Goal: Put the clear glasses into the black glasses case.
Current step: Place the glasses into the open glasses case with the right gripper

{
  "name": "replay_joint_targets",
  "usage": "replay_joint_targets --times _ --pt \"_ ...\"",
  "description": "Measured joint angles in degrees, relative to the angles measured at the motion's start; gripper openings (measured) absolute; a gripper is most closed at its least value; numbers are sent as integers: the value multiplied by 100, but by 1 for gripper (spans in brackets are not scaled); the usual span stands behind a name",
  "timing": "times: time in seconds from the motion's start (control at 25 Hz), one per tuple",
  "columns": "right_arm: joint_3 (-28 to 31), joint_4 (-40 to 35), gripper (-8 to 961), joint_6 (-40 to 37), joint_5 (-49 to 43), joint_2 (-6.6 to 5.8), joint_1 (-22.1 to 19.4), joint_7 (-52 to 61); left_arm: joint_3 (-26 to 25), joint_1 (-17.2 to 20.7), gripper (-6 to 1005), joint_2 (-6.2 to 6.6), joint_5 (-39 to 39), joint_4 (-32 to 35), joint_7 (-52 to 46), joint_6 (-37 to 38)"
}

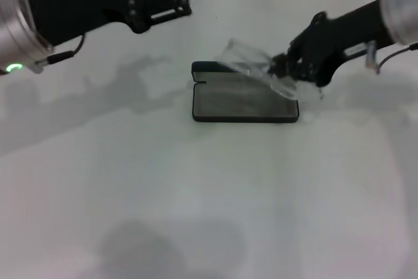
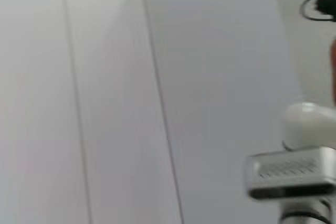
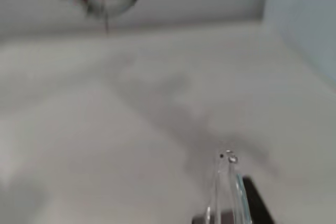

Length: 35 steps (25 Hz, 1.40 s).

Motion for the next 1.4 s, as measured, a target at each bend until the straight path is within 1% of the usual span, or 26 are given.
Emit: replay_joint_targets --times 0.04,0.12,0.24,0.4,0.52,0.8,1.08,1.4 --pt "-264 -194 149 16 -272 32 54 186 -74 13 803 -8 -3 -17 -9 -11" --pt "-715 -331 150 133 -555 20 147 491 -147 43 803 -14 -19 -42 -13 -25" --pt "-1183 -369 151 424 -987 37 283 769 -177 102 803 -17 -30 -47 -14 -27" --pt "-1799 -395 152 921 -1440 46 339 1074 -180 126 803 -17 -34 -48 -16 -64" --pt "-2254 -404 154 1235 -1609 54 345 1198 -182 130 802 -17 -31 -48 -18 -154" --pt "-3290 -454 156 2134 -1820 57 188 1339 -185 131 802 0 27 -48 -20 -259" --pt "-3923 -470 159 2856 -2229 59 -8 1561 -184 137 803 0 60 -48 11 -265" --pt "-4177 -496 162 3205 -2345 59 -135 1606 -152 140 803 1 68 -48 19 -265"
